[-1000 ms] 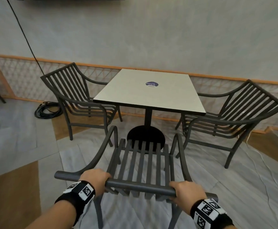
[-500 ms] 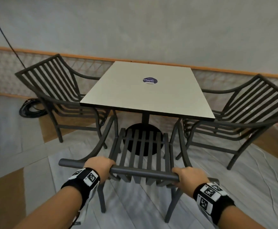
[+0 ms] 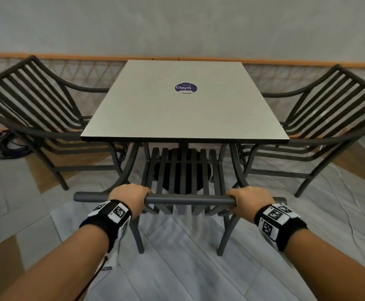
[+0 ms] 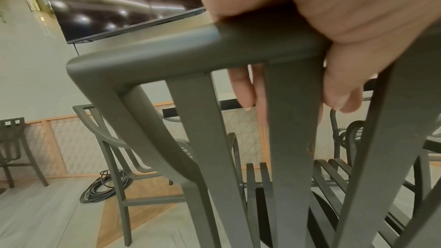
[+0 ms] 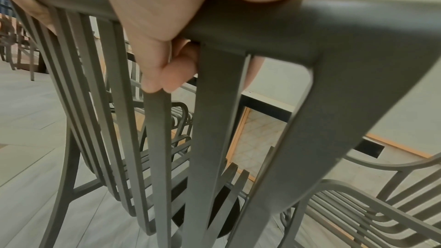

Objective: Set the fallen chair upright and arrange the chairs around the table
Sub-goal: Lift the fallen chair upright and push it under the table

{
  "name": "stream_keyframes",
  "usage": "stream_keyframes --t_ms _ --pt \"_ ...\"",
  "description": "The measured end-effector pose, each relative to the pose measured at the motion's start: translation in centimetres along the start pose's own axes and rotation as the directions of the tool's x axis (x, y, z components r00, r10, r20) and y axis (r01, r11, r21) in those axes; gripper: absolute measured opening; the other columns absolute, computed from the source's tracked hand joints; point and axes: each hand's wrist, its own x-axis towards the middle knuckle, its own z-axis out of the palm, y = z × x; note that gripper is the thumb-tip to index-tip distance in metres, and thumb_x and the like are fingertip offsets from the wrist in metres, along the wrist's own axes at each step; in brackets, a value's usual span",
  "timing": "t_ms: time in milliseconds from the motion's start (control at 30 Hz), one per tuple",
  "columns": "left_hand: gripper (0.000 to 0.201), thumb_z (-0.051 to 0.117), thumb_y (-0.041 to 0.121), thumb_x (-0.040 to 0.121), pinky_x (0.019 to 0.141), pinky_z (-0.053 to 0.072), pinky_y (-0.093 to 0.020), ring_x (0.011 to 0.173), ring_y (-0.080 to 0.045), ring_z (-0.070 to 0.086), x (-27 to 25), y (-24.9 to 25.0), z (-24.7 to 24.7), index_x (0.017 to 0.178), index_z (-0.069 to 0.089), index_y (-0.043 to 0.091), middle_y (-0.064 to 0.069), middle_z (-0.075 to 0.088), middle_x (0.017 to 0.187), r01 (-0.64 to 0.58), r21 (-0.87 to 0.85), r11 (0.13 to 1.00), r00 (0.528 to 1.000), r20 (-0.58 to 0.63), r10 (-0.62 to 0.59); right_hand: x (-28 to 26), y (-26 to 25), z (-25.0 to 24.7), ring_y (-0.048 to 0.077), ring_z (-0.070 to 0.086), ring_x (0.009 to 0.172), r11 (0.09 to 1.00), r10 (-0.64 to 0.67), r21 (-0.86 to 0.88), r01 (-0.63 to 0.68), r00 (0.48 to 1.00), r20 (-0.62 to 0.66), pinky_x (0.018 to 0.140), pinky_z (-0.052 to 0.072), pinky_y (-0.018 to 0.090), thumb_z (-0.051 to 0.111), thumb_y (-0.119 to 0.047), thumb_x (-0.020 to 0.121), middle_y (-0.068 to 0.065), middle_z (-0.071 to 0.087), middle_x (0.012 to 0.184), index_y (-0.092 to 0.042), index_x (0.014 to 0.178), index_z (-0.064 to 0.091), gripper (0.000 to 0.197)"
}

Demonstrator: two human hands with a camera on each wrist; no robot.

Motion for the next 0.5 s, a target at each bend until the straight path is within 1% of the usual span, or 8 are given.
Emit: stream_keyframes --t_ms 133,267,367,400,500 --pt "0.022 0.054 0.019 0.089 0.081 0.053 -0.039 0.096 -0.027 0.065 1.2 -0.6 -0.9 0.106 0.063 0.029 -0.004 0.069 0.103 0.007 0.014 1.000 1.000 -0.016 -0.006 1.5 -0.5 -0.9 0.019 0.049 0.068 1.000 0.012 -0.010 -0.012 1.000 -0.018 0.060 0.040 0.030 0.060 -0.036 0.084 -0.007 0.052 0.071 -0.032 0.093 0.054 0.012" --pt "0.025 0.049 0.017 0.089 0.075 0.052 -0.037 0.086 -0.027 0.063 1.5 -1.0 -0.8 0.105 0.063 0.031 -0.002 0.066 0.093 0.001 0.024 1.000 1.000 -0.029 0.000 1.7 -0.7 -0.9 0.018 0.049 0.066 1.000 0.016 -0.015 -0.016 1.000 -0.017 0.058 0.037 0.030 0.057 -0.034 0.086 -0.009 0.047 0.064 -0.037 0.088 0.049 0.009" --pt "0.026 0.049 0.017 0.089 0.075 0.052 -0.037 0.089 -0.027 0.065 1.5 -0.9 -0.5 0.105 0.063 0.031 -0.003 0.068 0.096 0.009 0.032 0.999 0.999 -0.052 -0.007 1.7 -0.6 -0.5 0.018 0.051 0.065 1.000 0.024 -0.003 -0.024 0.999 -0.028 0.057 0.037 0.029 0.058 -0.034 0.085 -0.009 0.049 0.064 -0.037 0.083 0.047 0.012" --pt "0.026 0.049 0.017 0.088 0.075 0.052 -0.037 0.087 -0.027 0.064 1.5 -0.8 -0.4 0.105 0.063 0.031 -0.003 0.067 0.095 0.018 0.026 0.999 0.998 -0.054 -0.017 1.7 -0.6 -0.4 0.018 0.052 0.066 1.000 0.026 -0.002 -0.026 0.999 -0.028 0.057 0.037 0.029 0.058 -0.035 0.085 -0.009 0.051 0.065 -0.037 0.083 0.047 0.012" --pt "0.025 0.050 0.016 0.088 0.076 0.054 -0.038 0.077 -0.024 0.056 1.5 -0.6 -0.2 0.103 0.064 0.029 0.001 0.059 0.083 0.044 0.006 0.999 0.997 -0.070 -0.043 1.7 -0.4 -0.1 0.018 0.056 0.067 1.000 0.027 -0.005 -0.027 0.999 -0.041 0.054 0.037 0.027 0.057 -0.038 0.086 -0.006 0.059 0.070 -0.035 0.086 0.054 0.004"
